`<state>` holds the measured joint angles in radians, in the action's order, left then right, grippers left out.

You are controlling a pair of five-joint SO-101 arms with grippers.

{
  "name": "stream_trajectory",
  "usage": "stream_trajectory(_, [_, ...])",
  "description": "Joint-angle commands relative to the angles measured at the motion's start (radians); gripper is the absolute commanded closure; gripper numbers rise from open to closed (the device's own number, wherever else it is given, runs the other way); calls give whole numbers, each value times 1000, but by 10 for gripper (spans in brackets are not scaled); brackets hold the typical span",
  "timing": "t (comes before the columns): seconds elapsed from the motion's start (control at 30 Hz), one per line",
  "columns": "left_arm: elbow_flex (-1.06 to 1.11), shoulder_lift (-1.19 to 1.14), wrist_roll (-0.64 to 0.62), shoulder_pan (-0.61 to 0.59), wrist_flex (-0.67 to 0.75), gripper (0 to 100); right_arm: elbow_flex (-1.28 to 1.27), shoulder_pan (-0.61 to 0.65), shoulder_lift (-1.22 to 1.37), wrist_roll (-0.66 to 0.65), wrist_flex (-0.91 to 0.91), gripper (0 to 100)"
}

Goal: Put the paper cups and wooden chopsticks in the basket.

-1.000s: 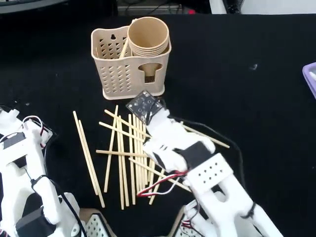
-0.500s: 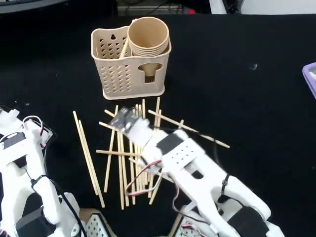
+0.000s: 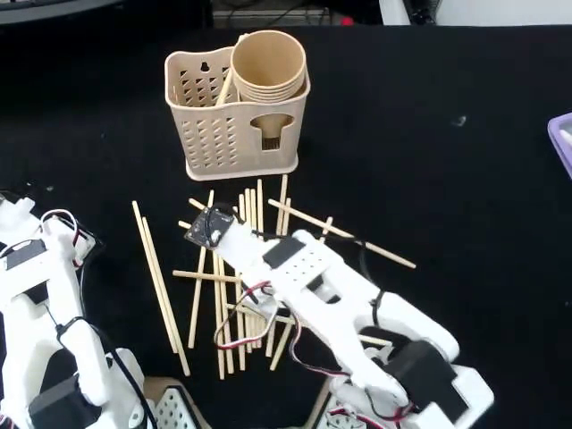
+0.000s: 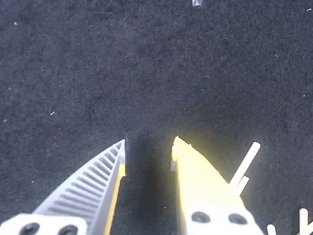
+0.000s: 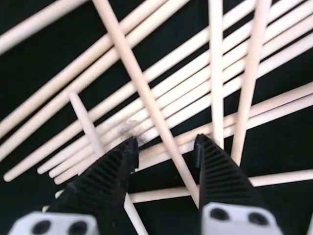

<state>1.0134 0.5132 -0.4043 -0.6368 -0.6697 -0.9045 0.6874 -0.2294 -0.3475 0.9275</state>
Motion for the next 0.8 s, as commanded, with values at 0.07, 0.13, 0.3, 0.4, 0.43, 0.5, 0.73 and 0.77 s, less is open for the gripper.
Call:
stream_trajectory(0.07, [-10,34,0,7,12,841,39,-23,4,-46,12,990])
stream_trajectory(0.13, [-10,34,0,7,12,841,47,-25,4,-51,51,972])
stream_trajectory(0.3, [-10,34,0,7,12,841,88,-25,-59,-54,150,988])
stream_trajectory(0.4, [-12,34,0,4,12,841,85,-25,-116,-54,153,988])
stream_trajectory(0.43, [-12,34,0,2,12,841,85,-25,-131,-54,157,988])
stream_trajectory(0.5, [-8,34,0,1,12,841,84,-26,-160,-54,160,987])
stream_trajectory(0.73, [-8,34,0,4,12,841,50,-216,-252,-54,207,986])
stream_trajectory(0.77, [-8,34,0,5,12,841,38,-239,-272,-55,213,986])
